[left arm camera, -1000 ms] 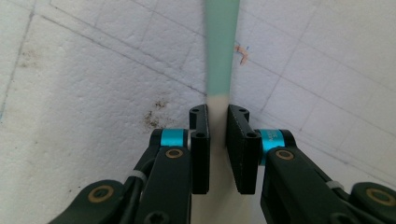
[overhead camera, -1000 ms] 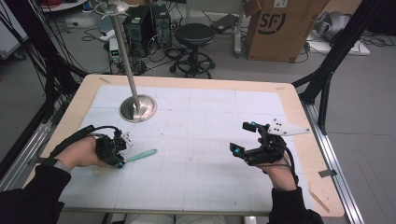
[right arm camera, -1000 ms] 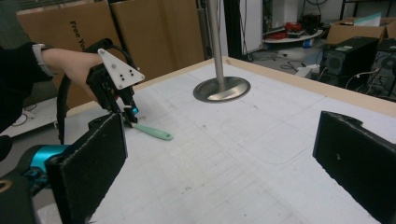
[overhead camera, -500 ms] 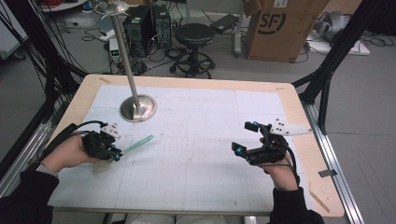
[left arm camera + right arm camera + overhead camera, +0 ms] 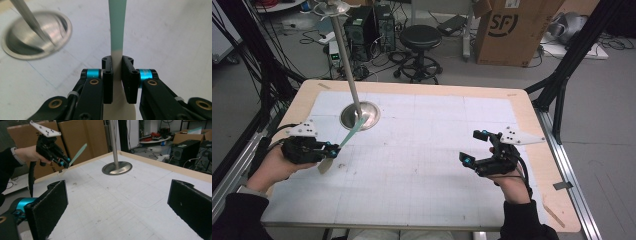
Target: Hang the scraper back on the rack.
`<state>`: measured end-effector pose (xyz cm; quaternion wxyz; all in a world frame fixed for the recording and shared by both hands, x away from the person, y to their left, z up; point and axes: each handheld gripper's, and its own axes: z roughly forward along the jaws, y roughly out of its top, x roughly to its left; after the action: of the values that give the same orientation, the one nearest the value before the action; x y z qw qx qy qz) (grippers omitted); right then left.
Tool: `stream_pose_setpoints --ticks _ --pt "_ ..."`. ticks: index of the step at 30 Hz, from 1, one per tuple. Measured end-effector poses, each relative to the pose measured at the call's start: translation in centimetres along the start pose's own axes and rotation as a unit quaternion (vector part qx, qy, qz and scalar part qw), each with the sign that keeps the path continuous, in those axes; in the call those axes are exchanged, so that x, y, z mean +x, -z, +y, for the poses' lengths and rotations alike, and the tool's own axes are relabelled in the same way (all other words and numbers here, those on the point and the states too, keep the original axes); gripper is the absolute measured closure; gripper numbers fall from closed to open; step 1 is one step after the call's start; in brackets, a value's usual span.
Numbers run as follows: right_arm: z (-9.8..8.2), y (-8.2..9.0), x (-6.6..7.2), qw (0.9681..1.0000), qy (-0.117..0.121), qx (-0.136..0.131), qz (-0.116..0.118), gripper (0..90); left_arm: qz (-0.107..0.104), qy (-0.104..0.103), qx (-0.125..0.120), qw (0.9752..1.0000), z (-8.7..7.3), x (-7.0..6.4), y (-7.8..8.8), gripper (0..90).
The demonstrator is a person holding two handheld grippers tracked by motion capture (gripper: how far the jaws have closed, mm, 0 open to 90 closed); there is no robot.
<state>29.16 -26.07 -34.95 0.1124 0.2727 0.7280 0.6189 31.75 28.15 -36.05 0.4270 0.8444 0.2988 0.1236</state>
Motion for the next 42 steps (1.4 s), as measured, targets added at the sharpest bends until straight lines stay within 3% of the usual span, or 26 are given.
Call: stream_pose_setpoints --ticks 3,8,12,15,18,22,35,39,42 --pt "0.0 0.0 0.0 1.0 -0.001 0.001 0.0 1.8 -0.004 0.023 -0.047 0.9986 0.3 0.4 0.8 80.3" --pt "0.0 0.2 0.0 1.0 0.001 -0.003 -0.002 1.8 -0.005 0.054 -0.103 0.9932 0.7 1.0 1.9 80.3" --pt "0.0 0.1 0.1 1.0 0.002 -0.002 -0.001 1.8 0.01 0.062 -0.128 0.9898 1.1 1.5 2.7 80.3" --pt "0.0 0.1 0.1 1.0 0.002 -0.001 0.0 1.8 0.024 0.054 -0.148 0.9873 1.5 1.9 3.3 80.3" --pt "0.0 0.1 0.1 1.0 0.002 -0.002 -0.001 1.8 0.028 0.055 -0.174 0.9828 2.1 2.4 4.2 80.3" --pt "0.0 0.1 0.1 1.0 0.0 -0.001 0.0 1.8 0.032 0.056 -0.177 0.9821 3.1 3.1 5.1 80.3" --pt "0.1 0.2 0.0 1.0 0.0 -0.005 0.001 1.8 0.04 0.069 -0.202 0.9762 5.8 5.2 6.6 80.3" --pt "0.1 0.4 -0.2 0.9999 -0.002 -0.01 0.0 1.9 0.027 0.065 -0.21 0.9751 6.4 6.2 7.2 80.3" --pt "0.1 0.4 -0.3 0.9999 0.0 -0.011 0.0 1.8 0.019 0.051 -0.211 0.9761 6.4 6.5 7.5 80.3"
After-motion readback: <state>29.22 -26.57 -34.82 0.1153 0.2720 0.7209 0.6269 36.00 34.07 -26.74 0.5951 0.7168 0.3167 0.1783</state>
